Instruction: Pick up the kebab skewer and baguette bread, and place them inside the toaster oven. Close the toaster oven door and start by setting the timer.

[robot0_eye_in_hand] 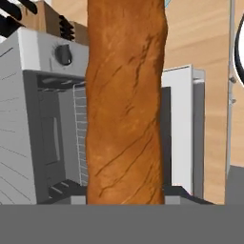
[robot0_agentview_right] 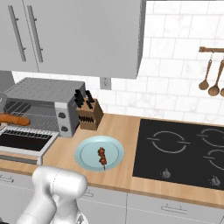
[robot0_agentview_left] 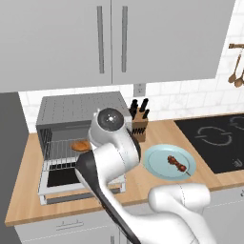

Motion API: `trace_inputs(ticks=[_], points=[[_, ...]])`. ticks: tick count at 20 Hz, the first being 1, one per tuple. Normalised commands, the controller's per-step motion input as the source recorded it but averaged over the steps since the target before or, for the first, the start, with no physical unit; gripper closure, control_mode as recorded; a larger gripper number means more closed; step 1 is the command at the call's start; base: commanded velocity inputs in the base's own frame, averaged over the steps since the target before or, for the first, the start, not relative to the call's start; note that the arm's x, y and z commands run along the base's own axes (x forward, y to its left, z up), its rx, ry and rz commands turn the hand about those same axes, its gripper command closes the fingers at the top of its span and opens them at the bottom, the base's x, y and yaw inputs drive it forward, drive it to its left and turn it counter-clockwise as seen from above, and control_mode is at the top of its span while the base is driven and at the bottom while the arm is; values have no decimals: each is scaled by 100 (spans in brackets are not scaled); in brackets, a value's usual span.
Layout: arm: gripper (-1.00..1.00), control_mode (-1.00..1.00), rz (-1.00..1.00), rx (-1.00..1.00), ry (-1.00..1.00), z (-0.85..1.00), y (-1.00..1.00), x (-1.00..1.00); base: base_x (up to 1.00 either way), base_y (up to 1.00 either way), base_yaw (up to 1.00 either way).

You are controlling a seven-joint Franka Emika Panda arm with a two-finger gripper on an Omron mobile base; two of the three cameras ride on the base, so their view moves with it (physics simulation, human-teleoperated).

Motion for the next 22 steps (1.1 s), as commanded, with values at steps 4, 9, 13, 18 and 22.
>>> trace_inputs(ticks=[4, 9, 13, 18, 22], points=[[100, -100, 0, 1, 0, -22, 65, 63, 0, 0, 0], [100, -100, 0, 0, 0, -45, 22, 65, 0, 0, 0], [100, -100, 0, 0, -1, -51, 1, 64, 0, 0, 0], [100, -100, 0, 0, -4, -11, 0, 43, 0, 0, 0], [100, -100, 0, 0, 0, 0, 0, 42, 0, 0, 0]])
